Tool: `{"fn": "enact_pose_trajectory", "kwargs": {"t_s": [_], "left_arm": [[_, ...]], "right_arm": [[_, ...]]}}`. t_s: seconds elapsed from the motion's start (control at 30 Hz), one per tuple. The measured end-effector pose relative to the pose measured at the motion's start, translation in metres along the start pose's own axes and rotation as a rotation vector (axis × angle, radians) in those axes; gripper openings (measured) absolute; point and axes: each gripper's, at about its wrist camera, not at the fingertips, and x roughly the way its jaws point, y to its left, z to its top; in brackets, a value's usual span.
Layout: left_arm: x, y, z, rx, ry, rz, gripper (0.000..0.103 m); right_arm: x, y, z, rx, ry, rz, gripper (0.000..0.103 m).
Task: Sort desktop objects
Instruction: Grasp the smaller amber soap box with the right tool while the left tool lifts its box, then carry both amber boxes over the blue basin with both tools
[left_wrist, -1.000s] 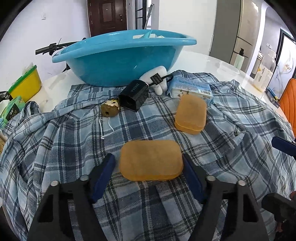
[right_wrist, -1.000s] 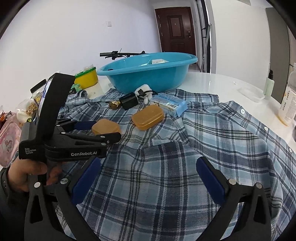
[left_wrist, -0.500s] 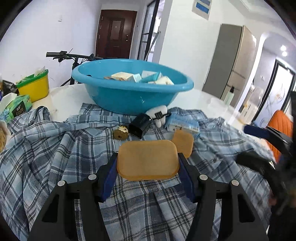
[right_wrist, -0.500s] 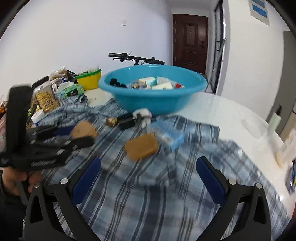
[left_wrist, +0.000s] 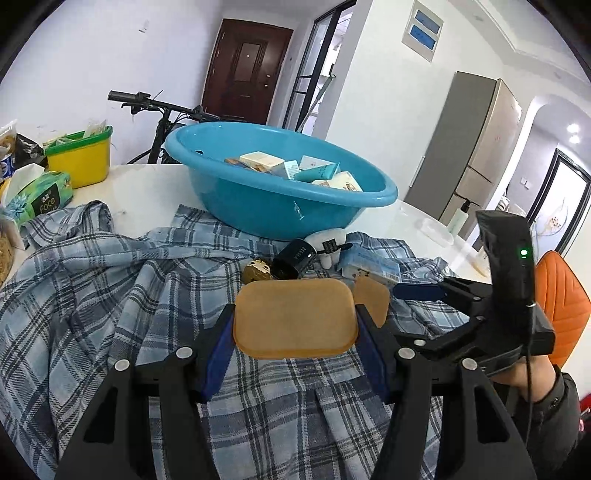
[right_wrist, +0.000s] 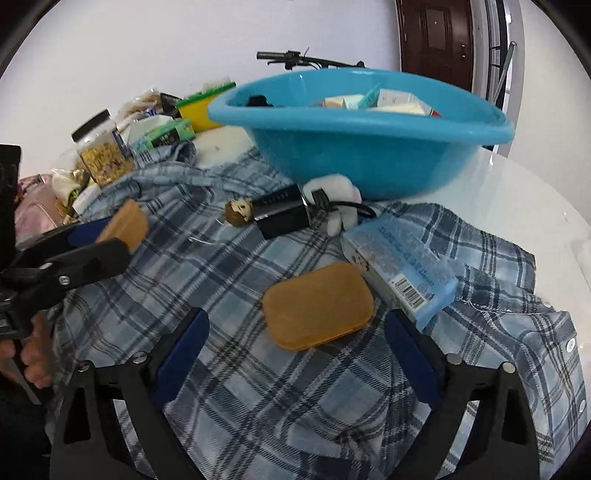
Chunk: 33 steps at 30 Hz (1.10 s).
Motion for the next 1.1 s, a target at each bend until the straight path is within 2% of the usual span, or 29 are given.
{"fn": "enact_pose_trajectory", "kwargs": {"t_s": [0.17, 0.23, 0.27, 0.3, 0.33, 0.57, 0.73, 0.97, 1.1], "left_arm": [[0.005, 0.002, -0.003, -0.014, 0.023, -0.005, 0.064], [0.005, 0.002, -0.003, -0.013, 0.023, -0.006, 0.064], [0.005, 0.002, -0.003, -0.010, 0.023, -0.007, 0.064], [0.005, 0.002, -0.004, -0.008, 0.024, -0.007, 0.064], [0.005, 0.002, -0.005, -0.006, 0.025, -0.004, 0.064], [0.006, 0.001, -0.004, -0.008, 0.025, 0.000, 0.064], [0.004, 0.002, -0.003, -0.014, 0.009, 0.008, 0.064], [0.000, -0.002, 0.004, 0.010, -0.022, 0.081, 0.064], [-0.003, -0.010, 0.020, 0.042, -0.018, 0.114, 0.064]], "right_arm": [[0.010, 0.007, 0.008, -0.065, 0.043, -0.049, 0.093], [0.014, 0.006, 0.011, -0.079, 0.054, -0.038, 0.090], [0.016, 0.005, 0.012, -0.081, 0.060, -0.030, 0.076], [0.018, 0.005, 0.012, -0.083, 0.068, -0.032, 0.068], [0.021, 0.004, 0.012, -0.080, 0.074, -0.031, 0.064], [0.019, 0.003, 0.009, -0.085, 0.043, -0.029, 0.064], [0.006, 0.002, 0.008, -0.056, -0.028, 0.003, 0.064], [0.003, 0.000, 0.006, -0.030, -0.071, 0.001, 0.064], [0.000, -0.001, 0.005, -0.021, -0.086, -0.006, 0.064]]}}
